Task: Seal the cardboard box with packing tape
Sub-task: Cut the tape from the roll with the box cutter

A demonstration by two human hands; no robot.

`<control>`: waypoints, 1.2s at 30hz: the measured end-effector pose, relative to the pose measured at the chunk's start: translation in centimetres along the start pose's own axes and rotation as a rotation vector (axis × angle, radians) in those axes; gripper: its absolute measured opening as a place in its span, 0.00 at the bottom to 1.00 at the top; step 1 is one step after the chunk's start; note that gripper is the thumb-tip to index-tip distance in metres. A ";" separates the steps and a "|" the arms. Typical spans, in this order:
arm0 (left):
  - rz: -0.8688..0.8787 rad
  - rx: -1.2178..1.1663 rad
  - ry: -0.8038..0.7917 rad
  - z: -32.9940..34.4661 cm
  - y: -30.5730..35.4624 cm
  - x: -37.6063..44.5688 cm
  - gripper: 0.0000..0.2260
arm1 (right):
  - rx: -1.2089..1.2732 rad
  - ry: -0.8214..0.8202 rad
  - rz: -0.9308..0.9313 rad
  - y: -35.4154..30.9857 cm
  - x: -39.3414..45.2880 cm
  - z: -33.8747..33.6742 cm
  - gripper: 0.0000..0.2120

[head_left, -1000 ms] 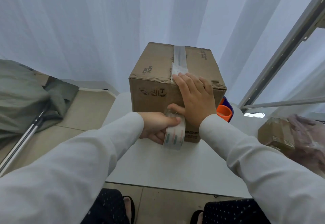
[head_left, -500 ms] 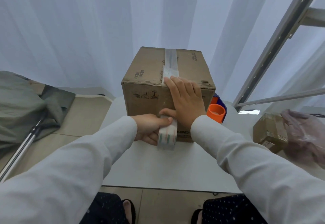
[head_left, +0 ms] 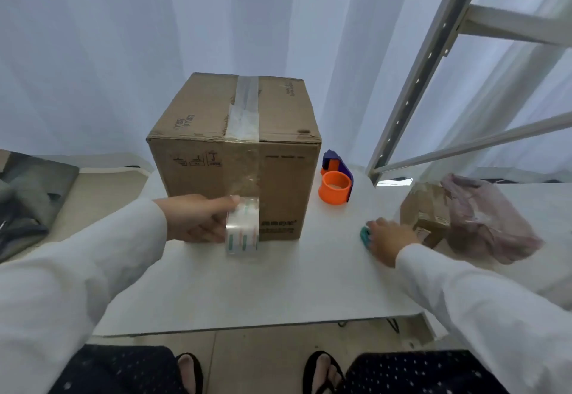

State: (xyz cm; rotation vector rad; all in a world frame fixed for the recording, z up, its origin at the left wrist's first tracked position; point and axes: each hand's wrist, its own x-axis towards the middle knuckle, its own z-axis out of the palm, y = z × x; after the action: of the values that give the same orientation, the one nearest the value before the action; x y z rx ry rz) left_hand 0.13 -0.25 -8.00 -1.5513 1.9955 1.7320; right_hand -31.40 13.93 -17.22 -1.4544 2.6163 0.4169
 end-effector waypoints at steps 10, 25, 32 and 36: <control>0.042 0.065 -0.011 -0.5 -0.3 0.9 0.26 | 0.425 -0.119 0.269 -1.0 3.1 0.7 0.24; 0.143 0.071 0.063 0.6 0.8 -0.7 0.14 | 1.731 0.498 0.144 -6.0 -2.1 -14.7 0.09; 0.036 -0.229 0.045 0.8 1.1 -0.2 0.10 | 1.247 0.586 -0.423 -10.0 -6.5 -16.1 0.11; 0.028 -0.301 -0.021 1.2 0.9 0.5 0.10 | 0.949 0.374 -0.630 -12.8 -6.5 -14.1 0.10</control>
State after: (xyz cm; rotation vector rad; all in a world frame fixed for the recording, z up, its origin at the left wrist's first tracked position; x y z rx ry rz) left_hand -1.39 0.27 -8.06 -1.5812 1.8213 2.1318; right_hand -16.71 8.65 -4.56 -1.8655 1.8450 -1.0744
